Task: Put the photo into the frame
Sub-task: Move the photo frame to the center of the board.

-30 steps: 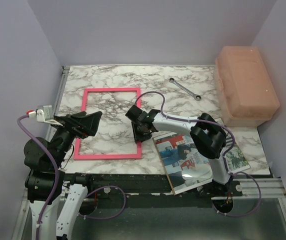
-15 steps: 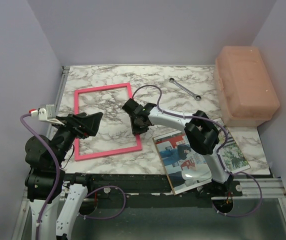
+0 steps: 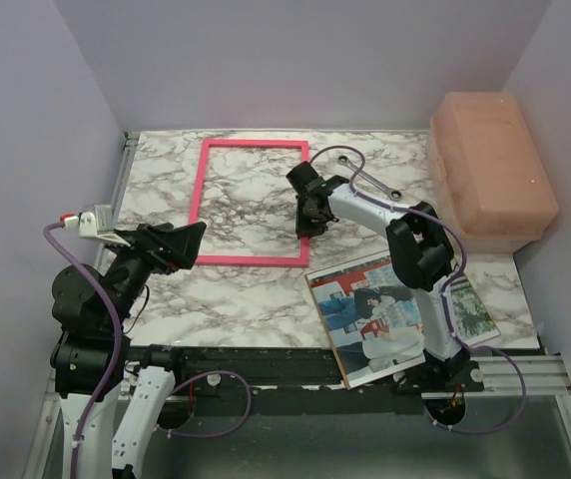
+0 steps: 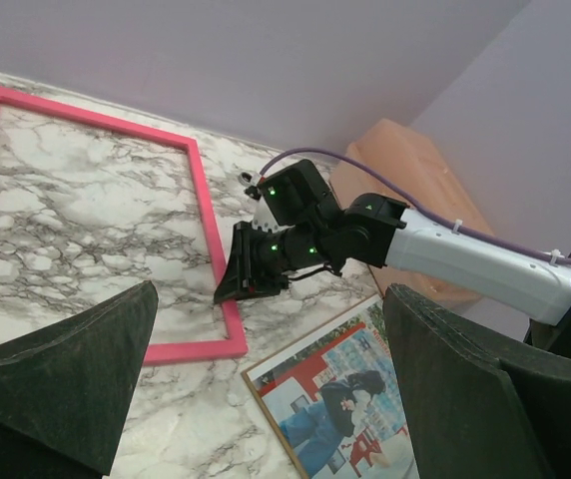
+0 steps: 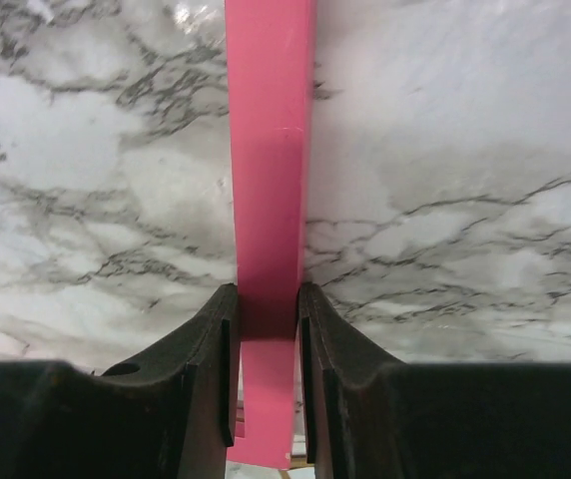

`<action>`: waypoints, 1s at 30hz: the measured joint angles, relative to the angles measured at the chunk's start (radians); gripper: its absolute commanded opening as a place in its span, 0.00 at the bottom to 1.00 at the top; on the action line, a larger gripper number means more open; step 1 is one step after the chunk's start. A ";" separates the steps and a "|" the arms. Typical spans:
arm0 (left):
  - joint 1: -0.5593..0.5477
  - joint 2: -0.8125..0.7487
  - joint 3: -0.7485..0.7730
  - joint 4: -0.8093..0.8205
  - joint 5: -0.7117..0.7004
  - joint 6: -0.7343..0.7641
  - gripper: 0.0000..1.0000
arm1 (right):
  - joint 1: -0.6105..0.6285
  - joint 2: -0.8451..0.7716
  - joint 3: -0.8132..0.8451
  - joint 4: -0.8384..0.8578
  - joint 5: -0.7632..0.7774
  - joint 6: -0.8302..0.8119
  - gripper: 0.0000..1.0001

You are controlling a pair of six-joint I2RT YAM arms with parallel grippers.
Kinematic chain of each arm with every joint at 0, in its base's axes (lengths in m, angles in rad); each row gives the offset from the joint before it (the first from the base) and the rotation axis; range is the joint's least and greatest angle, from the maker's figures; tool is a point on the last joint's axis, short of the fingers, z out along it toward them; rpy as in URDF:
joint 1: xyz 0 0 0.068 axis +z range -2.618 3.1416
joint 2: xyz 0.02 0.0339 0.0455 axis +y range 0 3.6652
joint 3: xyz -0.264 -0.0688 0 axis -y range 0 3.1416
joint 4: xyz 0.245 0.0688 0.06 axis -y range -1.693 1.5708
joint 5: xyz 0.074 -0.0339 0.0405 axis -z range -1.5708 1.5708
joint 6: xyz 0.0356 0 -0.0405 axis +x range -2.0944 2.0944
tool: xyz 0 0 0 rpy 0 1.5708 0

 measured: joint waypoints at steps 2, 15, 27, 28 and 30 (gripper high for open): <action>0.000 0.002 0.000 0.000 0.000 0.000 0.98 | -0.026 0.000 0.000 0.003 -0.002 0.000 0.20; 0.000 0.013 0.000 -0.007 0.000 0.012 0.99 | -0.054 0.008 0.013 0.006 -0.020 -0.018 0.48; 0.000 0.148 -0.044 0.002 0.099 -0.011 0.99 | -0.054 -0.177 -0.072 0.048 -0.044 -0.040 0.90; 0.000 0.165 -0.057 0.009 0.116 -0.019 0.99 | -0.054 -0.206 -0.089 0.053 -0.045 -0.040 0.91; 0.000 0.186 -0.085 0.026 0.144 -0.036 0.98 | -0.054 -0.277 -0.143 0.077 -0.047 -0.039 0.92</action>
